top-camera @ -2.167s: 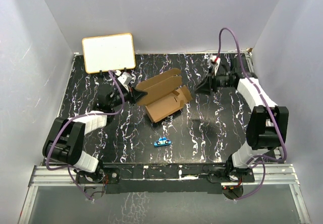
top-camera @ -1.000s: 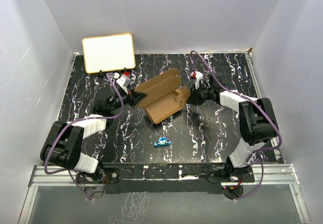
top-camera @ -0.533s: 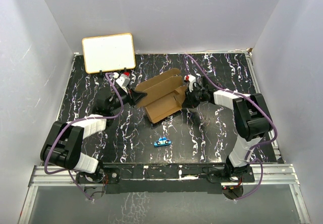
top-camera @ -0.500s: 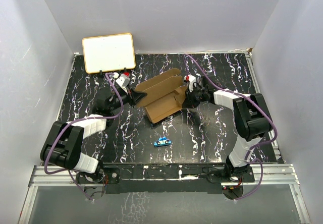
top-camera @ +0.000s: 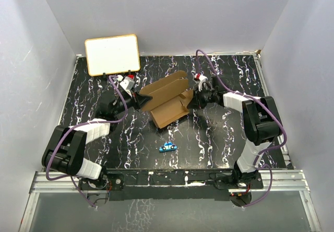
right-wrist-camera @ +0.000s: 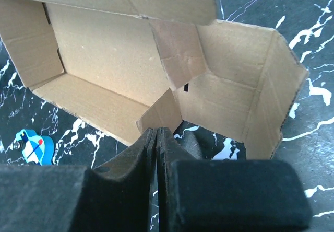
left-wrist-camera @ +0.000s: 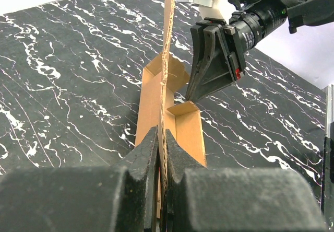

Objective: Fold the paper box

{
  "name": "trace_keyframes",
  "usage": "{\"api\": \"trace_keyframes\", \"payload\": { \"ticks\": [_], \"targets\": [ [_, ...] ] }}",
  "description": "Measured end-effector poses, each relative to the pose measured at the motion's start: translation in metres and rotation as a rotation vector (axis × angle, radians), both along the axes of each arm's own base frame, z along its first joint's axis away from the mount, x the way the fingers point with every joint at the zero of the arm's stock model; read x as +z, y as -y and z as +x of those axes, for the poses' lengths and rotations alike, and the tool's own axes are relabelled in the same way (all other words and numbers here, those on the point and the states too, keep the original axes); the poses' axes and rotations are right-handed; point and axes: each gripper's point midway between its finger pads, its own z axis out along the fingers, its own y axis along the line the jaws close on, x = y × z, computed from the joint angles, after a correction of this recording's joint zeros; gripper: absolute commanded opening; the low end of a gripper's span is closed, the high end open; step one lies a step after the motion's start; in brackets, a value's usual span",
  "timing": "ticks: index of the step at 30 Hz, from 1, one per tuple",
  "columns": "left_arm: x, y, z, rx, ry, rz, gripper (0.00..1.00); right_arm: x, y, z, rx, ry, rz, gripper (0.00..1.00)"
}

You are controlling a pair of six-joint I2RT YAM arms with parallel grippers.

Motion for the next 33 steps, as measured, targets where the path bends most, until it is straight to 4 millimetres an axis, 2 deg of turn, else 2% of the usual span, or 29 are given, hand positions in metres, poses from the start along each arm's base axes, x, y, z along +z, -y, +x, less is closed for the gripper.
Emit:
{"api": "trace_keyframes", "payload": {
  "ticks": [5, 10, 17, 20, 24, 28, 31, 33],
  "targets": [
    [0.002, 0.000, 0.000, 0.000, 0.005, -0.007, 0.00, -0.002, 0.003, 0.005, -0.043, -0.052, 0.051, 0.14],
    [0.003, 0.000, 0.000, 0.000, 0.007, -0.010, 0.00, -0.013, 0.002, -0.002, -0.045, -0.111, 0.071, 0.15],
    [0.002, 0.000, 0.000, 0.000, 0.007, -0.008, 0.00, -0.014, 0.001, -0.006, 0.010, -0.095, 0.063, 0.20],
    [0.002, 0.000, -0.001, -0.001, 0.007, -0.006, 0.00, -0.010, 0.005, 0.001, 0.028, -0.053, 0.029, 0.22],
    [0.001, 0.000, -0.001, -0.005, 0.009, -0.002, 0.00, 0.003, 0.013, 0.020, 0.049, 0.042, -0.015, 0.24],
    [0.000, 0.000, -0.001, -0.006, 0.012, 0.001, 0.00, 0.007, 0.027, 0.029, 0.068, 0.109, -0.046, 0.31],
    [0.000, 0.001, -0.002, -0.010, 0.013, 0.002, 0.00, 0.007, 0.036, 0.026, 0.101, 0.147, -0.064, 0.41],
    [0.000, 0.001, -0.002, -0.012, 0.013, 0.003, 0.00, 0.009, 0.040, 0.022, 0.150, 0.196, -0.074, 0.52]
  ]
}}
